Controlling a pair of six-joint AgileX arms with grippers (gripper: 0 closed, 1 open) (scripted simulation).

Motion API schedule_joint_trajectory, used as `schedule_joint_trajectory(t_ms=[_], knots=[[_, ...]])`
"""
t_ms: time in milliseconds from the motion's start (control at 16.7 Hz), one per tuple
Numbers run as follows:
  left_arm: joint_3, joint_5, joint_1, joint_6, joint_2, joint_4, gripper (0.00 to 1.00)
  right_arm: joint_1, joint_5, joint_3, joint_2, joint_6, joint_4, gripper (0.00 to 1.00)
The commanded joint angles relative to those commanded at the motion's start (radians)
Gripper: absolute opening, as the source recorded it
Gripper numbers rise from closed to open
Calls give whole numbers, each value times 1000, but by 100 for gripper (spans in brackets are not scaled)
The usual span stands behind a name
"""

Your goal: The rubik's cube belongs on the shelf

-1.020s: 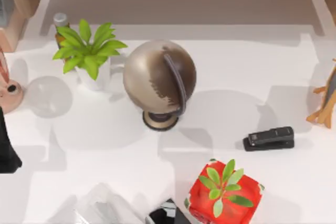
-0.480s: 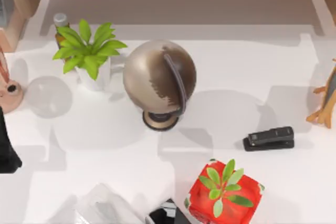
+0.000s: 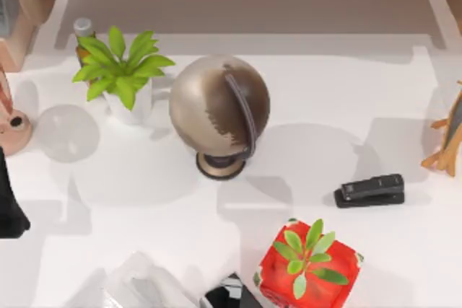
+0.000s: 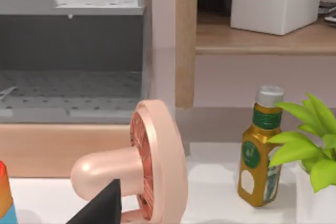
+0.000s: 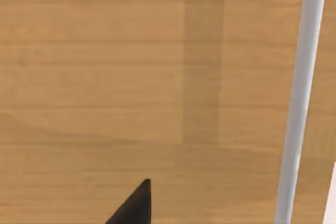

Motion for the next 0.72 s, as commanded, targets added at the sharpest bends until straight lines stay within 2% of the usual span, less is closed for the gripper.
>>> schedule_joint_trajectory(t_ms=[480, 720], knots=[[0, 0, 0, 0, 0, 0, 100, -1, -3, -2, -1, 0, 2, 100], [0, 0, 0, 0, 0, 0, 100, -42, -43, -54, -16, 1, 39, 100]])
